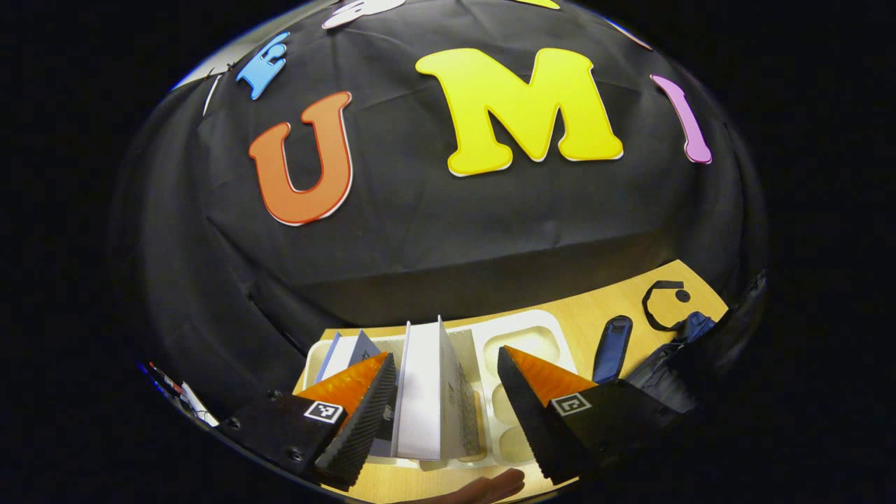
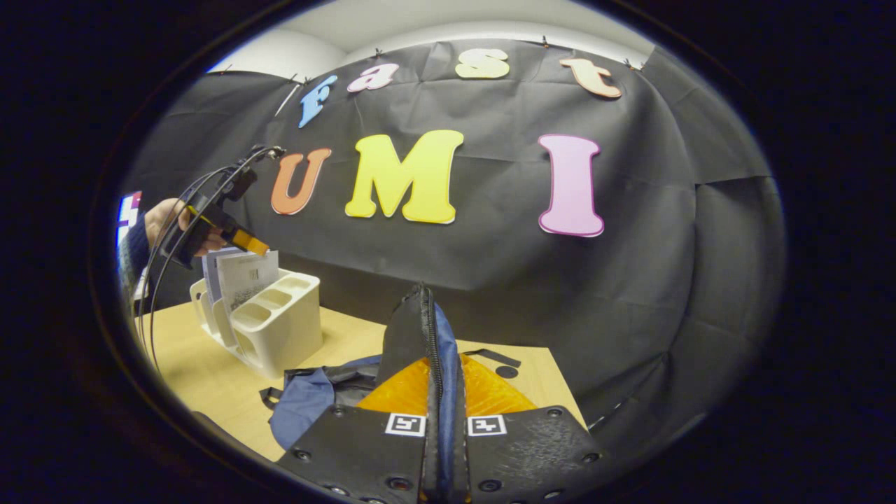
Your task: Open the schoolbag, grab two books from the bookshelf and put them into the schoolbag.
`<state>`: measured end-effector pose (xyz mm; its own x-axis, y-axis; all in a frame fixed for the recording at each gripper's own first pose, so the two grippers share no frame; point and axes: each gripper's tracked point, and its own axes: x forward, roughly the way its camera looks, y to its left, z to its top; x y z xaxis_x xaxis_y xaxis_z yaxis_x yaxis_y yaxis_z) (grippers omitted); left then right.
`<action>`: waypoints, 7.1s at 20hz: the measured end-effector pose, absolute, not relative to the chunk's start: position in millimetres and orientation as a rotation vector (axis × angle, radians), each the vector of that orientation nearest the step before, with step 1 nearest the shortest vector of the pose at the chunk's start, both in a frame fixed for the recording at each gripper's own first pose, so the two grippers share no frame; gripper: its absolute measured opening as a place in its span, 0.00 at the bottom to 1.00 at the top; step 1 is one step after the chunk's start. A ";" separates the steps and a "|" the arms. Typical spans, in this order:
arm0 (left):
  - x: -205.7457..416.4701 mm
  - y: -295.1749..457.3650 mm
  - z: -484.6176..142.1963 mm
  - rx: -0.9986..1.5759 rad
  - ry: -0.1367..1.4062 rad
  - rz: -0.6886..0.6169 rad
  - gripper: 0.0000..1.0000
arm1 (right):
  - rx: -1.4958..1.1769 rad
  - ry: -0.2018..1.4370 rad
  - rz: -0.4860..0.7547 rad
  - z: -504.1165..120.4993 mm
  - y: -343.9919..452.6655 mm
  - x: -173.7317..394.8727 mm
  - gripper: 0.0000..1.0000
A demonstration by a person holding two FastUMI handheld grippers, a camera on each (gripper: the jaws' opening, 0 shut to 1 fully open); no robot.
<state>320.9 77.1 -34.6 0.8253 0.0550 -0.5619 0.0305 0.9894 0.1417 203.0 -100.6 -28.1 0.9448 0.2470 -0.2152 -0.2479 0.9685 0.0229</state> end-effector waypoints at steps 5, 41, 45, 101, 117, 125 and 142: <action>321.6 97.3 -49.1 0.162 0.667 0.058 0.92 | -0.006 0.216 0.267 -28.2 -96.7 200.8 0.07; 324.6 74.1 -101.4 0.264 0.995 -0.023 0.51 | -0.028 0.257 0.267 -45.8 -96.1 208.0 0.08; 307.7 72.2 -99.6 0.204 1.012 -0.006 0.47 | -0.025 0.263 0.271 -48.4 -94.5 208.5 0.08; 167.1 -196.0 -117.1 -1.123 0.770 -0.388 0.48 | -0.061 0.222 0.200 4.9 -80.3 206.3 0.08; 180.0 -312.3 -183.0 -1.113 0.695 -0.392 0.46 | -0.042 0.193 0.276 13.7 -51.2 184.2 0.11; 172.5 -281.9 -215.9 -0.903 0.770 -0.339 0.74 | 0.030 0.290 0.259 -23.5 -68.0 189.0 0.08; 138.0 -136.5 -205.7 -0.289 0.589 -0.269 0.78 | -0.005 0.323 0.226 -57.8 -74.8 182.8 0.08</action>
<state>138.0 -136.5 -205.7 0.7992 -0.3285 -0.5033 0.1656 0.9254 -0.3410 182.8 -74.8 -57.8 0.9233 0.2193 -0.3153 -0.2210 0.9748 0.0310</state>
